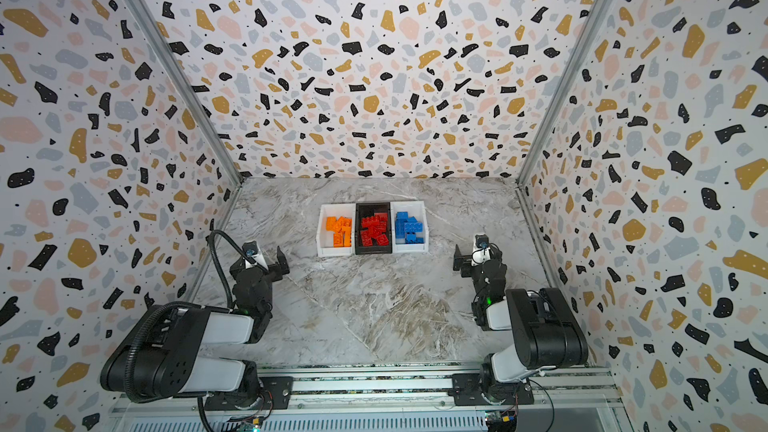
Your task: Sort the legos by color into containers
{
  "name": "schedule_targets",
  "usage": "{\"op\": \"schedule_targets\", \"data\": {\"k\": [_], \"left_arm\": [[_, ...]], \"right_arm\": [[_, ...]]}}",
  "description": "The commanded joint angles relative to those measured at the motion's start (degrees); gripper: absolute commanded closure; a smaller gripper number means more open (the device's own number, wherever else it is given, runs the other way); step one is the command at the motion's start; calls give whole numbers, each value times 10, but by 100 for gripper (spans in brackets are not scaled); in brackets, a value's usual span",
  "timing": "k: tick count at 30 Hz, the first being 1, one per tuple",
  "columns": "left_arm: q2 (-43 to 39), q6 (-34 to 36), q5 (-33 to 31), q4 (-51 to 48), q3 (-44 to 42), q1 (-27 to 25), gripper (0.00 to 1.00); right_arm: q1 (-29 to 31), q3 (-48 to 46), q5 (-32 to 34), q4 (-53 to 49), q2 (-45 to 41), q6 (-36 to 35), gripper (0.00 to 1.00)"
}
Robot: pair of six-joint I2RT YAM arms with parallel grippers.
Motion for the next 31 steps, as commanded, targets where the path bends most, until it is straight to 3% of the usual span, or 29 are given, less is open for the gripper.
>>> {"op": "schedule_targets", "data": {"k": [1, 31], "left_arm": [[-7, -2, 3, 16, 8, 3, 0], [-7, -2, 4, 16, 8, 3, 0]], "right_arm": [[3, 8, 5, -4, -8, 0, 1], [8, 10, 13, -5, -6, 1, 1]]}}
